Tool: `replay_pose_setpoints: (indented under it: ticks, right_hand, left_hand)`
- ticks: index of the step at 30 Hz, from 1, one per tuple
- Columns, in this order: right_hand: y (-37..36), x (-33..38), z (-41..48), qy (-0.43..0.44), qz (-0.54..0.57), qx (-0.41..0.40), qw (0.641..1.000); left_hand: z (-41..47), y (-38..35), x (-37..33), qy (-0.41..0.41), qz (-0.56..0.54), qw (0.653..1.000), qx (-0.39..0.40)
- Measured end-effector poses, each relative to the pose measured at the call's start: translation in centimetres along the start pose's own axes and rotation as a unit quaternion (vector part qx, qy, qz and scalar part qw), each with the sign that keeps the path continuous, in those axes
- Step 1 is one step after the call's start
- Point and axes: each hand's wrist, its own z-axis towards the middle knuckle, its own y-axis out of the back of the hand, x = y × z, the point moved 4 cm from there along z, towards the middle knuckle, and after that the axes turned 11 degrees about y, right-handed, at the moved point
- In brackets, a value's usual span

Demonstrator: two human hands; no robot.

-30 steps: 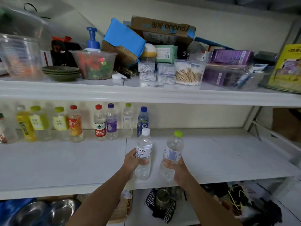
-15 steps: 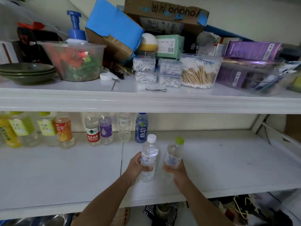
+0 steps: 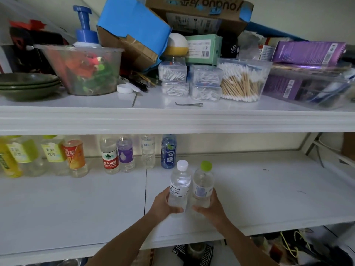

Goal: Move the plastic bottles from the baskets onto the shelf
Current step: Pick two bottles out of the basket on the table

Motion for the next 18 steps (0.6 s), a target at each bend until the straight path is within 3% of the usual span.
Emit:
replay_pose_setpoints:
  ticks: [4, 18]
  right_hand:
    - [-0.1, 0.2, 0.2, 0.008, -0.056, -0.012, 0.998]
    - [2.2, -1.1, 4.2, 0.024, -0.098, -0.098, 0.990]
  left_hand:
    - [1.0, -0.4, -0.5, -0.010, 0.043, 0.999, -0.015]
    - [6.4, -2.3, -1.6, -0.013, 0.059, 0.997, -0.057]
